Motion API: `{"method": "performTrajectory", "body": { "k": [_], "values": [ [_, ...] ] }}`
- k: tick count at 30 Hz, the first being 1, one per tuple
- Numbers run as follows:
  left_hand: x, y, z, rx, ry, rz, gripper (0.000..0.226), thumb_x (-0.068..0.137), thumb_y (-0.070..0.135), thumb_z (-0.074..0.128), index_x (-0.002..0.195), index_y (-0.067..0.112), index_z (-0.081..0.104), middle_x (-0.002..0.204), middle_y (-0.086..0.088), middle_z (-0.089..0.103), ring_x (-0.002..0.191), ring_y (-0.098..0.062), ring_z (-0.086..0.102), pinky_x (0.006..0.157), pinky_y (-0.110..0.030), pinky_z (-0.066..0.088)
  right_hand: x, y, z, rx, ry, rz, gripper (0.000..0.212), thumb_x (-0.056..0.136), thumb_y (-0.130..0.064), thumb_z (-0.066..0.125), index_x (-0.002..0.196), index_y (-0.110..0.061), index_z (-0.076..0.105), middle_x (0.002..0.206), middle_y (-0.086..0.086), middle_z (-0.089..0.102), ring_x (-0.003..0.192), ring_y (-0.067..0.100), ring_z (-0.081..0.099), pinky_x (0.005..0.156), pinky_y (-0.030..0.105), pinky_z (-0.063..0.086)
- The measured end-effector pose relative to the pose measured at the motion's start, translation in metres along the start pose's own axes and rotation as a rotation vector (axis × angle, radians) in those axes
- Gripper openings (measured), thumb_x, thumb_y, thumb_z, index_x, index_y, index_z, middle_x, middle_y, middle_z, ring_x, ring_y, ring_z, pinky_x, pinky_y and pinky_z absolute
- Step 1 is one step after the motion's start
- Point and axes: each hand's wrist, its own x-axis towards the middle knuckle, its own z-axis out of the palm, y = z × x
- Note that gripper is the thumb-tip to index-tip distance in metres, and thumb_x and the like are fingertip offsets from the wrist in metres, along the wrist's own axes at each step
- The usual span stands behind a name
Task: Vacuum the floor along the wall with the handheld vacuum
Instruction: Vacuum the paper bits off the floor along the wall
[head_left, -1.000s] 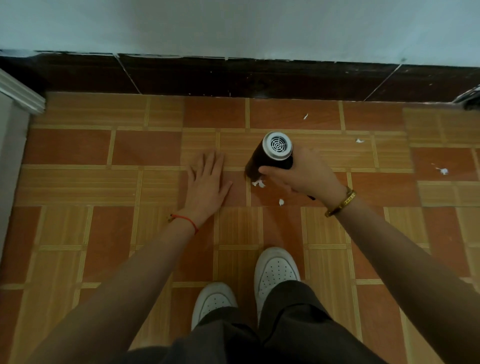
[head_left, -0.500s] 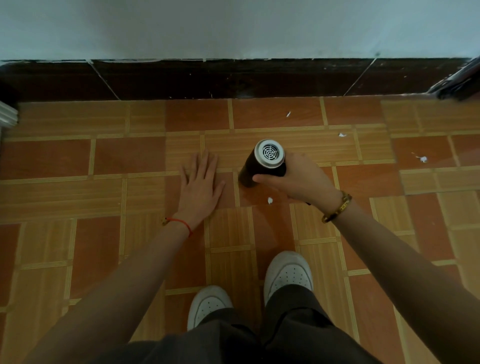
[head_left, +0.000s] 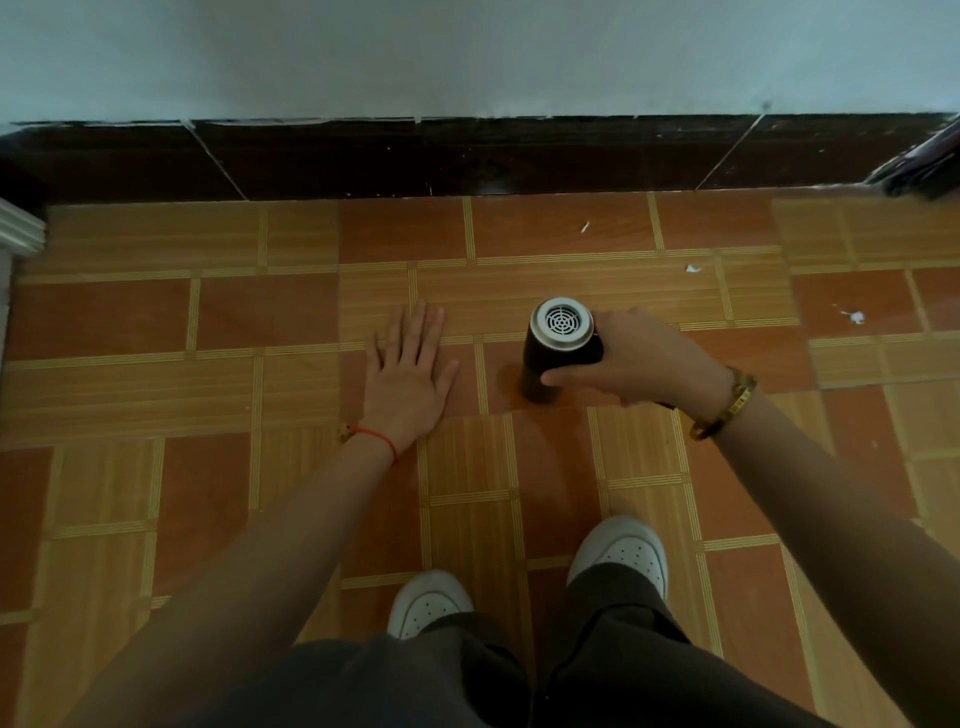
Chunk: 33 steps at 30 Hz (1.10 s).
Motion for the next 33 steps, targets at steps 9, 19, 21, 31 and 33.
{"method": "performTrajectory", "body": {
  "k": [9,19,21,31,33],
  "values": [
    [-0.004,0.008,0.007,0.011,0.112,-0.019,0.066,0.101,0.054,0.018,0.158,0.025,0.0,0.166,0.0,-0.003,0.153,-0.026,-0.007,0.119,-0.062,0.003,0.012,0.005,0.002,0.024,0.084,-0.012,0.051,0.08,-0.058,0.066,0.114,-0.022,0.057,0.074,-0.015,0.056,0.058,-0.004,0.046,0.055,0.019,0.039],
    [0.019,0.032,-0.002,0.008,0.129,0.009,0.068,0.102,0.051,0.026,0.158,0.02,0.004,0.167,-0.003,0.0,0.153,-0.027,-0.006,0.12,-0.061,0.003,0.033,0.016,0.021,0.275,0.423,0.076,0.065,0.074,-0.066,0.066,0.122,-0.022,0.059,0.101,-0.004,0.071,0.093,0.015,0.066,0.072,0.036,0.058],
    [0.027,0.042,-0.006,0.011,0.123,0.034,0.069,0.101,0.051,0.026,0.158,0.02,0.003,0.167,-0.003,0.001,0.153,-0.027,-0.005,0.12,-0.061,0.003,0.035,0.02,0.019,0.302,0.415,0.067,0.064,0.075,-0.064,0.067,0.121,-0.021,0.06,0.098,-0.006,0.07,0.091,0.013,0.066,0.07,0.031,0.056],
    [0.063,0.065,-0.017,0.173,0.063,0.138,0.072,0.099,0.055,0.017,0.158,0.019,-0.002,0.166,-0.003,-0.005,0.153,-0.026,-0.008,0.119,-0.062,-0.003,0.047,0.057,0.002,0.315,0.473,0.072,0.057,0.077,-0.058,0.069,0.117,-0.017,0.061,0.093,-0.005,0.068,0.082,0.008,0.062,0.061,0.017,0.047],
    [0.065,0.063,-0.016,0.164,0.021,0.115,0.072,0.098,0.058,0.012,0.157,0.021,-0.004,0.166,-0.002,-0.006,0.153,-0.026,-0.006,0.118,-0.063,0.001,0.052,0.065,0.0,0.327,0.539,0.105,0.065,0.076,-0.064,0.066,0.12,-0.018,0.06,0.101,-0.003,0.071,0.089,0.012,0.066,0.069,0.029,0.056]
  ]
}}
